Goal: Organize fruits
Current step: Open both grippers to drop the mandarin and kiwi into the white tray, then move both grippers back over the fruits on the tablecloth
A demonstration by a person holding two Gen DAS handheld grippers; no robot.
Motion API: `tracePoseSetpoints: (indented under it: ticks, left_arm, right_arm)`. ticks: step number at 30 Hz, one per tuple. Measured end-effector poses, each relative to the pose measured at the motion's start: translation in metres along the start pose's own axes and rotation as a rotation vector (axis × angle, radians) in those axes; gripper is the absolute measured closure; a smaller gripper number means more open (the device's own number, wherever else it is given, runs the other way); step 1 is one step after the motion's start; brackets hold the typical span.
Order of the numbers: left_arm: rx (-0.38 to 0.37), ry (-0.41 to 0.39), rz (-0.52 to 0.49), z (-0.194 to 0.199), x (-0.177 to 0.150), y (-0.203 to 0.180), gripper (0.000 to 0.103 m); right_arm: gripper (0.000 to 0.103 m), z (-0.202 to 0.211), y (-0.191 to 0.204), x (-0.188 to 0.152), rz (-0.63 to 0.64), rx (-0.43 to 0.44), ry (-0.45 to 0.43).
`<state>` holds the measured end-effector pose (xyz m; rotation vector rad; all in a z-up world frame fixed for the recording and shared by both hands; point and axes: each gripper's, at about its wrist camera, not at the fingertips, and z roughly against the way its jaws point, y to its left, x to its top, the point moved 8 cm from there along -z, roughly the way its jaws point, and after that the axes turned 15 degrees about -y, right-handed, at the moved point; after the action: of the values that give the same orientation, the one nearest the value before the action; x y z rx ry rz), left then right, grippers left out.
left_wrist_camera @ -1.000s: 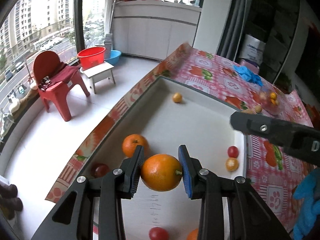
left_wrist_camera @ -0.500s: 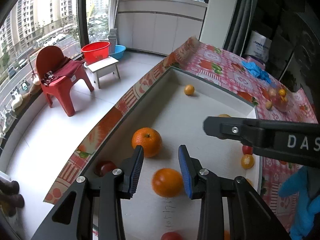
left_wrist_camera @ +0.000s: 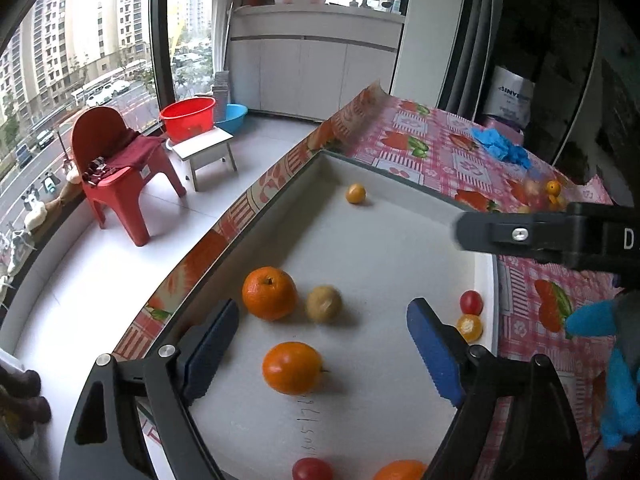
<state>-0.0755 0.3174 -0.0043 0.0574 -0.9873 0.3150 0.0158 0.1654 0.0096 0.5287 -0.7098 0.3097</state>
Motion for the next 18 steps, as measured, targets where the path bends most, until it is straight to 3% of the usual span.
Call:
tracePoseSetpoints:
  ticks: [6,12,18]
  left_arm:
    - [-0.015,-0.006,-0.005,0.007,0.006,-0.013,0.016]
    - [-0.052,-0.003,-0.048,0.014,0.007,-0.039,0.016]
    - [-0.064,0.024,-0.11,0.013,0.004,-0.07,0.016]
  right_arm:
    - [0.0,0.026,-0.08,-0.003,-0.14,-0.132,-0.023]
    - [0.0,0.044,-0.15,-0.023,-0.246,-0.246,-0.009]
    - [0.0,0.052,-0.183,-0.039,-0.282,-0.297,0.006]
